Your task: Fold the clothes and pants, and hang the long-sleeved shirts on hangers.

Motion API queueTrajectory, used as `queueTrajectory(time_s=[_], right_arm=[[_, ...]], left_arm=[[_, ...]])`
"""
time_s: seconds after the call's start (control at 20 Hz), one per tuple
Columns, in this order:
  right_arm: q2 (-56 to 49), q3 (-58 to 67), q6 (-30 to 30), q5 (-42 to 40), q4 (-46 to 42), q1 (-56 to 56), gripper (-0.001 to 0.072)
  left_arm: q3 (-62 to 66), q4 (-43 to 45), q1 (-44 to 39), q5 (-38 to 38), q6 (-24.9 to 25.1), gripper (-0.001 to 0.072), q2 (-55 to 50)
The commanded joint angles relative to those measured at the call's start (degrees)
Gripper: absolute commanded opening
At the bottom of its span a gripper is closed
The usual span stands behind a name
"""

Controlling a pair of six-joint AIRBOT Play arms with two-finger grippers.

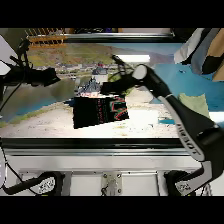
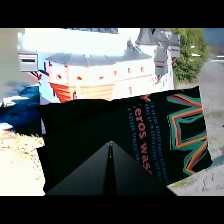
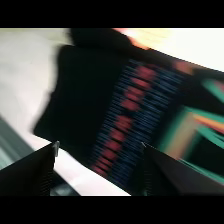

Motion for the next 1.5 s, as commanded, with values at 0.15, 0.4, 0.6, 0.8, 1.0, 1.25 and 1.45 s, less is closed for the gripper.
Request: queueTrajectory(time_s=[0.15, 0.4, 0.6, 0.8, 1.0, 1.25, 1.45], right_arm=[[5.1, -25.1, -5.4, 0.8, 2.6, -22.1, 0.0720], [-4.2, -25.4, -15.2, -2.4, 18.6, -20.8, 0.0720], [-7.9, -24.8, -21.0, -6.8, 31.3, -13.9, 0.0720], [-10.5, -20.0, -21.5, -7.1, 31.5, -6.8, 0.0714], [-10.7, -16.8, -27.6, -5.7, 31.3, -4.1, 0.0013], [-1.7, -11.5, -18.7, -4.4, 11.7, -14.8, 0.0007], [9.5, -9.6, -7.1, -3.9, -3.5, -31.9, 0.0008]], left_arm=[[-10.7, 0.0, -5.7, 2.9, 1.1, 0.0010, 4.9], [-10.8, 0.0, -9.1, 3.3, 1.1, 0.0010, 4.8], [-10.8, -0.1, -9.6, 3.3, 1.1, 0.0010, 4.8], [-10.8, -0.1, -9.6, 3.0, 1.0, 0.0010, 4.8], [-10.8, -0.2, -9.6, 2.3, 0.9, 0.0010, 4.8], [-10.8, -0.2, -9.6, 0.3, 0.9, 0.0010, 4.8], [-10.8, -0.2, -9.6, 0.3, 0.9, 0.0010, 4.8]])
